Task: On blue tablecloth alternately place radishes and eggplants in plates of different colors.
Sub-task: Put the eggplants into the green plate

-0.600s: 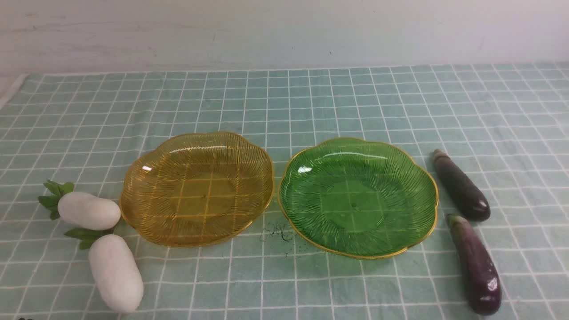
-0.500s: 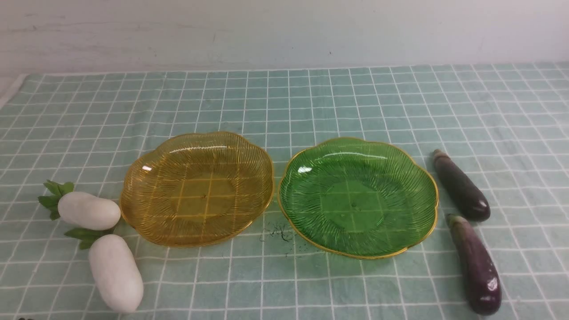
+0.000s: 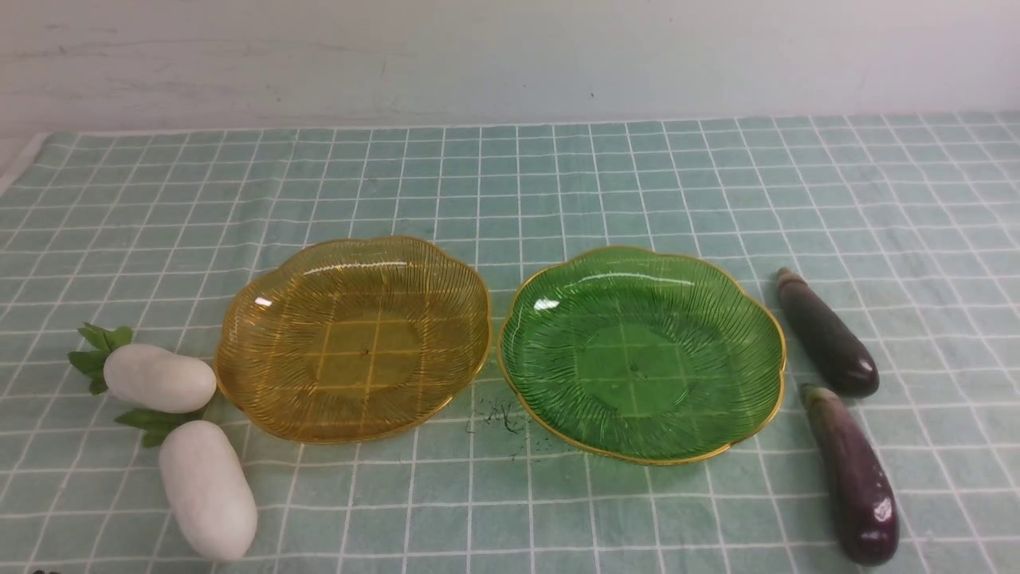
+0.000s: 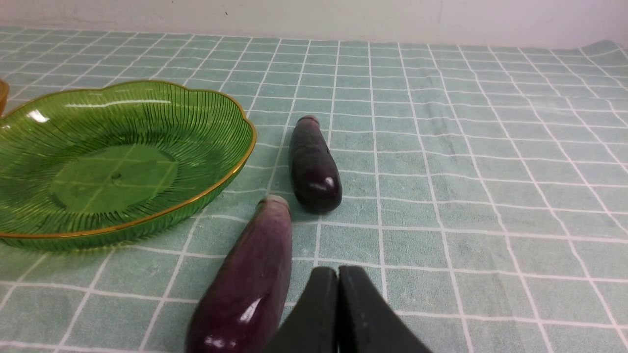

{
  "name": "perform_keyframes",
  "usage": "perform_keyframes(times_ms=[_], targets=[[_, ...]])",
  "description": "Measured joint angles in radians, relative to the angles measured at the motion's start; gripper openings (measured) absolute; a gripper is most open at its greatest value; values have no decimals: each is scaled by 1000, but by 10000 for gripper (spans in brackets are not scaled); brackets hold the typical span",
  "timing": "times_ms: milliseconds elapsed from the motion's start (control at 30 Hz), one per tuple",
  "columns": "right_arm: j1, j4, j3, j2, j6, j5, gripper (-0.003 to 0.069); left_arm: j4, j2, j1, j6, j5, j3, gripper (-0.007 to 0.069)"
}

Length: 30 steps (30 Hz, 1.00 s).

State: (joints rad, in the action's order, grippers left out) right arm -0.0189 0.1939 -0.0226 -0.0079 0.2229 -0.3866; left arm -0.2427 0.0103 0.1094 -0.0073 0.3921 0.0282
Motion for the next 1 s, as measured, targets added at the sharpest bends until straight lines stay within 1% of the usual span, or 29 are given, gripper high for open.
perform_keyframes(times_ms=[533, 567, 633, 667, 700, 733, 800, 867, 933, 1000], targets=[[0, 0, 0, 0, 0, 0, -15, 5, 0, 0, -1, -1, 0, -8], [0, 0, 0, 0, 0, 0, -15, 18, 0, 0, -8, -5, 0, -8], [0, 9, 0, 0, -7, 0, -15, 105, 0, 0, -50, -15, 0, -8], [0, 12, 0, 0, -13, 1, -15, 118, 0, 0, -65, -19, 0, -8], [0, 43, 0, 0, -25, 5, -15, 178, 0, 0, -104, -29, 0, -8], [0, 155, -2, 0, -109, 17, -15, 409, 0, 0, -253, -47, 0, -8], [0, 337, -7, 0, -199, 35, -15, 677, 0, 0, -402, -57, 0, -8], [0, 462, -7, 0, -250, 47, -15, 870, 0, 0, -500, -58, 0, -8], [0, 540, -7, 0, -266, 55, -15, 976, 0, 0, -523, -60, 0, -8], [0, 604, -7, 0, -270, 61, -15, 1031, 0, 0, -524, -63, 0, -8]])
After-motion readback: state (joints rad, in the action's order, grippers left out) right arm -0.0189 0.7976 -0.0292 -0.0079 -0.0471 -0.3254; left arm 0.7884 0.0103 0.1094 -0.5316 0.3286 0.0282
